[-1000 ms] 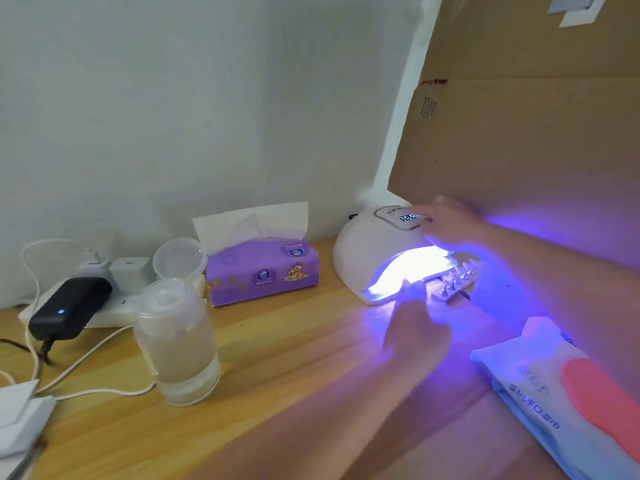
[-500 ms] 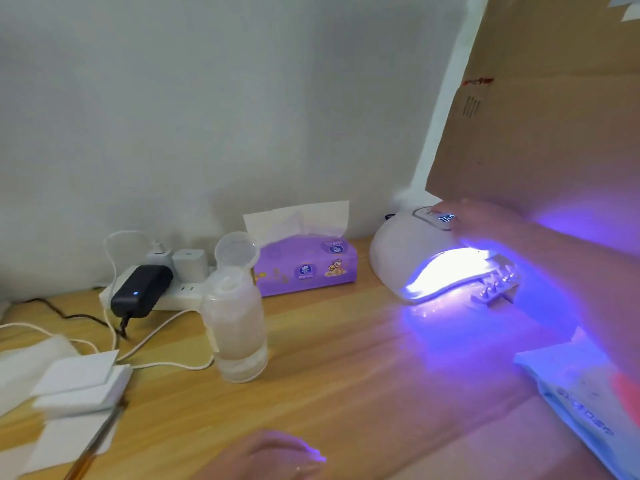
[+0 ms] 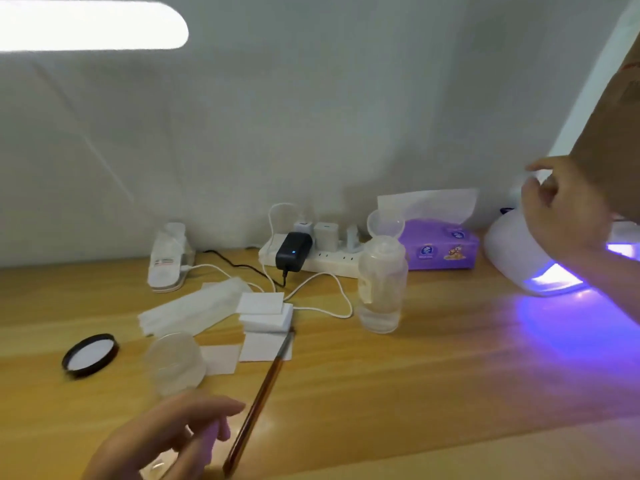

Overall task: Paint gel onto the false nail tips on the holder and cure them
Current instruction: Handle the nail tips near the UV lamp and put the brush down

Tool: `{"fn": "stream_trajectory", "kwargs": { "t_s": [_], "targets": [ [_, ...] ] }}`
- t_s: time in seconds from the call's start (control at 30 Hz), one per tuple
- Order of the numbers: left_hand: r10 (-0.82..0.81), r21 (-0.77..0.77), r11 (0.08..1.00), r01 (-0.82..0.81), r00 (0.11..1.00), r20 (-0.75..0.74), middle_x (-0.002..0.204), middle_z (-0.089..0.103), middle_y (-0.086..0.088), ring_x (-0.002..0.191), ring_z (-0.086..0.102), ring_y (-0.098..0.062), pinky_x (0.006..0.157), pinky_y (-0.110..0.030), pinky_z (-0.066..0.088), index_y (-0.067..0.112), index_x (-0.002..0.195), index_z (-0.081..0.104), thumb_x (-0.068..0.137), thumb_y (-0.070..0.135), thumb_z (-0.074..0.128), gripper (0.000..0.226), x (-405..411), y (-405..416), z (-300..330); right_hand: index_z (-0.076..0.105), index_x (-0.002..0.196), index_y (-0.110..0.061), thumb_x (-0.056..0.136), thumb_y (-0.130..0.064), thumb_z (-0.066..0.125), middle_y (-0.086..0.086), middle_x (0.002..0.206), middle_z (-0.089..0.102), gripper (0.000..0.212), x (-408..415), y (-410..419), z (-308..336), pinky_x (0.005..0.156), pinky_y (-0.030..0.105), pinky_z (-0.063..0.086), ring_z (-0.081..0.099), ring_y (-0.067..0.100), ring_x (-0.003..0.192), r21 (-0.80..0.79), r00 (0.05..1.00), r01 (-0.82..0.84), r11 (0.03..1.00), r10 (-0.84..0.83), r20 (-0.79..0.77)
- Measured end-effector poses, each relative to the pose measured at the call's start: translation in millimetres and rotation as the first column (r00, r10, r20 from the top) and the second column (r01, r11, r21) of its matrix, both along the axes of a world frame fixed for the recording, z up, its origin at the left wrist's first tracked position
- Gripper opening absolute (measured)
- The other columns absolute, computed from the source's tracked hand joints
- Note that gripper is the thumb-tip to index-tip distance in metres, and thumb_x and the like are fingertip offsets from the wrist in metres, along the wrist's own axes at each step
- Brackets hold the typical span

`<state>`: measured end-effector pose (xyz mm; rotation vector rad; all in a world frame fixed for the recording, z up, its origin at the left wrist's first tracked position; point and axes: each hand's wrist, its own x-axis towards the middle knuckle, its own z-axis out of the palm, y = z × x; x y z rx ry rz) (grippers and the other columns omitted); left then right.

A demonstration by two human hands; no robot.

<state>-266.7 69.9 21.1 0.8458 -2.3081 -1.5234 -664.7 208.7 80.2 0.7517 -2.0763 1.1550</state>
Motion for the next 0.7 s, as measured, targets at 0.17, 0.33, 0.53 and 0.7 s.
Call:
{"fn": "stream_trajectory", "kwargs": {
  "t_s": [0.17, 0.33, 0.53, 0.7],
  "targets": [
    [0.098, -0.347, 0.905, -0.246, 0.915, -0.392, 0.052, 0.055, 0.003, 0.046, 0.050, -0.013, 0.044, -0.017, 0.037, 0.027, 0.069, 0.072, 0.071, 0.021, 0.058, 0.016, 44.1, -6.8, -15.0, 0.053, 0.092, -0.024, 0.085, -0.024, 0.044, 0.006, 0.059, 0.050, 0.012, 113.5, -39.5, 8.0, 0.054, 0.018, 0.035, 0.044, 0.003, 0.056, 0.101, 0.848, -0.446, 0.889, 0.456, -0.269],
    [0.120, -0.379, 0.870, -0.315, 0.882, -0.457, 0.050, 0.053, 0.007, 0.048, 0.047, -0.017, 0.044, -0.027, 0.035, 0.032, 0.069, 0.070, 0.071, 0.017, 0.056, 0.020, 57.6, -18.8, -18.0, 0.071, 0.087, -0.015, 0.082, -0.016, 0.051, -0.001, 0.062, 0.062, 0.021, 198.1, -62.6, -7.2, 0.042, 0.022, 0.041, 0.051, 0.015, 0.048, 0.786, 0.353, -0.401, 0.470, 0.871, -0.341],
    [0.178, -0.263, 0.897, -0.355, 0.835, -0.520, 0.049, 0.051, 0.008, 0.047, 0.043, -0.003, 0.044, -0.017, 0.033, 0.032, 0.071, 0.071, 0.077, 0.019, 0.055, 0.021, 66.3, -35.3, -25.8, 0.043, 0.128, -0.017, 0.096, -0.019, 0.042, 0.005, 0.101, 0.057, 0.032, 226.6, -98.1, -48.9, 0.057, 0.031, 0.042, 0.057, 0.023, 0.084, 0.999, 0.564, -0.047, 0.002, 0.825, 0.025],
    [0.190, -0.196, 0.921, -0.338, 0.826, -0.531, 0.051, 0.051, 0.003, 0.048, 0.043, 0.000, 0.046, -0.011, 0.034, 0.031, 0.070, 0.070, 0.078, 0.026, 0.052, 0.020, 68.4, -40.1, -29.0, 0.052, 0.106, -0.006, 0.093, -0.010, 0.048, 0.002, 0.071, 0.034, 0.015, 234.5, -107.2, -47.0, 0.042, 0.027, 0.021, 0.035, 0.019, 0.061, 0.993, 0.512, 0.099, -0.065, 0.859, 0.005]
  ]
}}
